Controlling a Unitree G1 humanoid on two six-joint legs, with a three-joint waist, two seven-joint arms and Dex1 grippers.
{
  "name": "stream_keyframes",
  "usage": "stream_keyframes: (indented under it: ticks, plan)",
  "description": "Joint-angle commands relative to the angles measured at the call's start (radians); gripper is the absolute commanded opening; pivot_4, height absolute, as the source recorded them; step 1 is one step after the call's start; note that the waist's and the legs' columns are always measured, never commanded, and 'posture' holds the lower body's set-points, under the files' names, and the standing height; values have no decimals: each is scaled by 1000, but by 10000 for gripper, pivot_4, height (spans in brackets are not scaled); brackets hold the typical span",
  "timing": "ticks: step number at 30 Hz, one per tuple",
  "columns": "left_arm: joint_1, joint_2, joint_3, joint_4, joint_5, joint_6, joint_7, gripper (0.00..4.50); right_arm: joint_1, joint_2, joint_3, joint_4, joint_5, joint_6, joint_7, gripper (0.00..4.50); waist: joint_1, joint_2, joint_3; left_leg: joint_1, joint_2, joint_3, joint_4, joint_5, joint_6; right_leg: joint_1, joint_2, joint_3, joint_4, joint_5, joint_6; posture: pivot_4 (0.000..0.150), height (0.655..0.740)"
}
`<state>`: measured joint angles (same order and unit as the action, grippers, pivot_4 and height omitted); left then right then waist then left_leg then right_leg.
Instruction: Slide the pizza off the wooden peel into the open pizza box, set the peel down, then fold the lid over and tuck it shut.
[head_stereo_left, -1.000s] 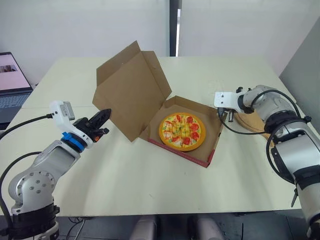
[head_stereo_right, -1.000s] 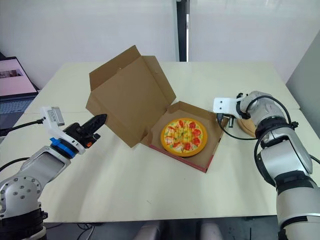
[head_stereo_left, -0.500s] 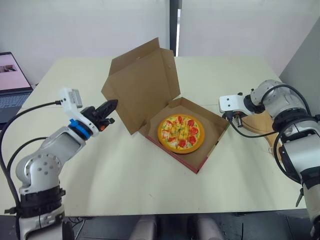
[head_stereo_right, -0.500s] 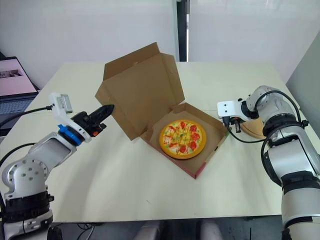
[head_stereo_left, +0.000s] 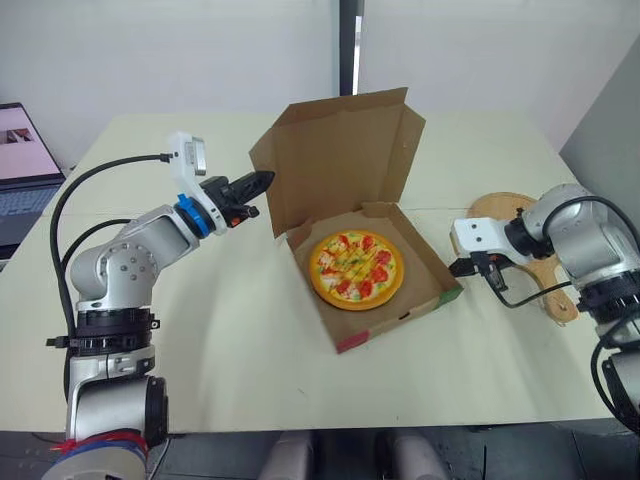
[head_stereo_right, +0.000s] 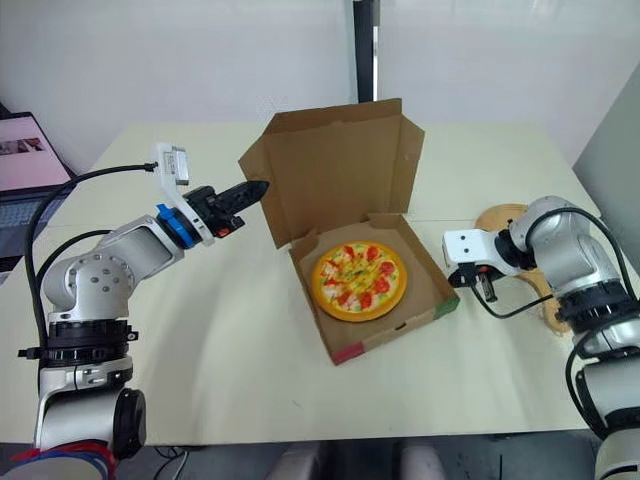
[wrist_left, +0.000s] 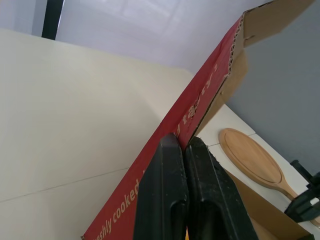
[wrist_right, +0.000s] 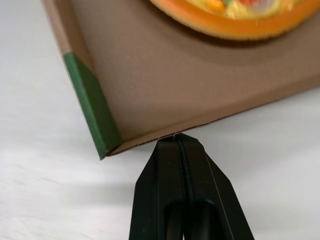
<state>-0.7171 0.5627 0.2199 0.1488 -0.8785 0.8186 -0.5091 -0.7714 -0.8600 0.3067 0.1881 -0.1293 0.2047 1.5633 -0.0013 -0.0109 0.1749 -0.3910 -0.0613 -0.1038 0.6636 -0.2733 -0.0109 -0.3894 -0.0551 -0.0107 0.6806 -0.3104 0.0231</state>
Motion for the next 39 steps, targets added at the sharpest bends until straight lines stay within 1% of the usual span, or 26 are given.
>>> stream_keyframes:
  ticks: [1, 6, 10, 13, 18, 23, 30, 34, 37, 39]
  plan:
    - [-42, -10, -19, 28, 33, -8, -57, 0, 65, -47, -53, -220, 95, 142, 38, 251, 0, 0, 0, 0, 0, 0, 0, 0, 0, 0, 0, 0, 0, 0, 0, 1500, 7400]
    - [-90, -27, -29, 90, 77, -10, -119, 0, 176, -94, -81, -435, 190, 305, -1, 251, 1, 0, 0, -1, 0, -1, 1, 0, 0, 0, 0, 0, 0, 0, 0, 1500, 7400]
    - [-135, -38, -35, 145, 105, -10, -169, 0, 235, -118, -101, -548, 251, 394, -37, 251, 4, 0, 0, -1, 0, -1, 2, 0, 0, 0, 0, -1, 0, 0, 0, 1500, 7400]
    - [-157, -43, -35, 175, 130, -13, -204, 0, 262, -128, -113, -597, 287, 437, -72, 251, 5, -1, 0, -2, -1, -2, 3, 0, 0, 0, 0, -1, 0, 0, 1, 1500, 7400]
    - [-179, -43, -41, 210, 168, -27, -254, 0, 268, -137, -151, -610, 331, 473, -130, 251, 5, -1, 0, -2, -1, -2, 3, 0, 0, 0, 0, -1, 0, 0, 1, 1500, 7400]
    - [-220, -51, -24, 221, 171, -20, -281, 0, 276, -135, -213, -612, 377, 525, -213, 251, 6, -1, 1, -3, -1, -2, 3, 0, 0, 0, 0, -1, 0, 0, 1, 1500, 7400]
    - [-221, -26, -8, 166, 149, 46, -307, 0, 360, -81, -293, -590, 389, 540, -399, 251, 2, -1, 1, -3, -1, -2, 3, 0, 0, 0, 0, -1, 0, 0, 1, 1500, 7400]
    - [-210, -38, 5, 143, 147, 60, -294, 0, 373, -71, -329, -560, 402, 520, -459, 251, 1, -1, 1, -3, -1, -2, 3, 0, 0, 0, 0, -1, 1, 0, 1, 1500, 7400]
    - [-201, -48, 18, 106, 124, 92, -287, 0, 355, -32, -379, -533, 422, 537, -533, 251, 1, -1, 1, -3, -1, -2, 3, 0, 0, 0, 0, -1, 1, 0, 1, 1500, 7400]
    - [-195, -50, 26, 83, 113, 112, -284, 0, 339, 11, -429, -506, 434, 547, -602, 3855, 0, -1, 1, -3, -1, -2, 3, 0, 0, 0, 0, -1, 1, 0, 1, 1500, 7400]
